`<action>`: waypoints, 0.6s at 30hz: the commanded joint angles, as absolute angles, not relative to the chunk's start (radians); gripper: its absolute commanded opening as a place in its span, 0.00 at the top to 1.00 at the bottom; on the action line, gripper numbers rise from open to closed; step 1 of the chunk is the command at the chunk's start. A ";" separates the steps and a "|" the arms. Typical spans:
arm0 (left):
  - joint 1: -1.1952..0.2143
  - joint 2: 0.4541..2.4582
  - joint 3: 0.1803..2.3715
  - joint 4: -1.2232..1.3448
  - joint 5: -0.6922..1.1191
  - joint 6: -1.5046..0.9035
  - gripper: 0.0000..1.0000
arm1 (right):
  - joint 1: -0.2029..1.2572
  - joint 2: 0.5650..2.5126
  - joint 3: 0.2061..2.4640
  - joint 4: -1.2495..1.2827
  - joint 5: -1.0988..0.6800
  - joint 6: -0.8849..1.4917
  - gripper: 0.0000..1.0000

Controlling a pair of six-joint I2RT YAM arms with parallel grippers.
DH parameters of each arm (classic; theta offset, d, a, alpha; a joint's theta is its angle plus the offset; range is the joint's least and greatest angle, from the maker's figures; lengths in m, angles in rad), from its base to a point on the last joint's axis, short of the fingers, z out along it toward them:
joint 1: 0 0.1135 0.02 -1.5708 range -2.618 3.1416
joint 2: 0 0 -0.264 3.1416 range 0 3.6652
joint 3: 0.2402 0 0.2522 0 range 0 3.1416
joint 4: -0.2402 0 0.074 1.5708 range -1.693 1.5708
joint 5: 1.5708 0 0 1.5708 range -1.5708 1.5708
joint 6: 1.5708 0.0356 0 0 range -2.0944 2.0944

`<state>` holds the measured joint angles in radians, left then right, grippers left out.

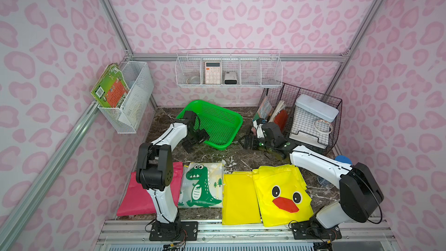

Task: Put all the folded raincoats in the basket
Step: Adjust the basket at the center of the board.

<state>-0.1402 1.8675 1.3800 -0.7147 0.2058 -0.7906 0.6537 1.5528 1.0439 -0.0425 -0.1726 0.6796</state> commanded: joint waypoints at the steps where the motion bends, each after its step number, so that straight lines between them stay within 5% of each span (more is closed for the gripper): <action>1: -0.176 1.839 1.346 -0.661 0.244 -0.859 0.01 | 0.648 1.569 1.061 -0.016 -0.183 0.676 0.00; 18: -0.455 1.897 1.366 -0.543 0.302 -1.056 0.01 | 0.611 1.567 1.042 -0.054 -0.201 0.679 0.00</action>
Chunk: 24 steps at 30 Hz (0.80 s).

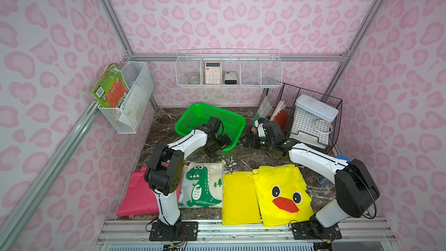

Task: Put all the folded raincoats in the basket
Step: Adjust the basket at the center of the board.

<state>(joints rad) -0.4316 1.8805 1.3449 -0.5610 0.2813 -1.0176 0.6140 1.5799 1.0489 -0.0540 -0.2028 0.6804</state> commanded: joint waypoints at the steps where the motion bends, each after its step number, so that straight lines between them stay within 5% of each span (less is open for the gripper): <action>1: -0.467 1.906 1.376 -0.540 0.304 -1.063 0.01 | 0.612 1.560 1.037 -0.056 -0.200 0.679 0.00; 24: -0.535 1.880 1.558 -0.718 0.094 -0.979 0.01 | 0.600 1.461 0.964 -0.088 -0.204 0.670 0.00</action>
<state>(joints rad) -0.5358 1.8900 1.5604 -0.6407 0.1543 -1.0134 0.6003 1.4540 0.9497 -0.0940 -0.1928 0.6827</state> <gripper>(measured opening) 0.989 0.997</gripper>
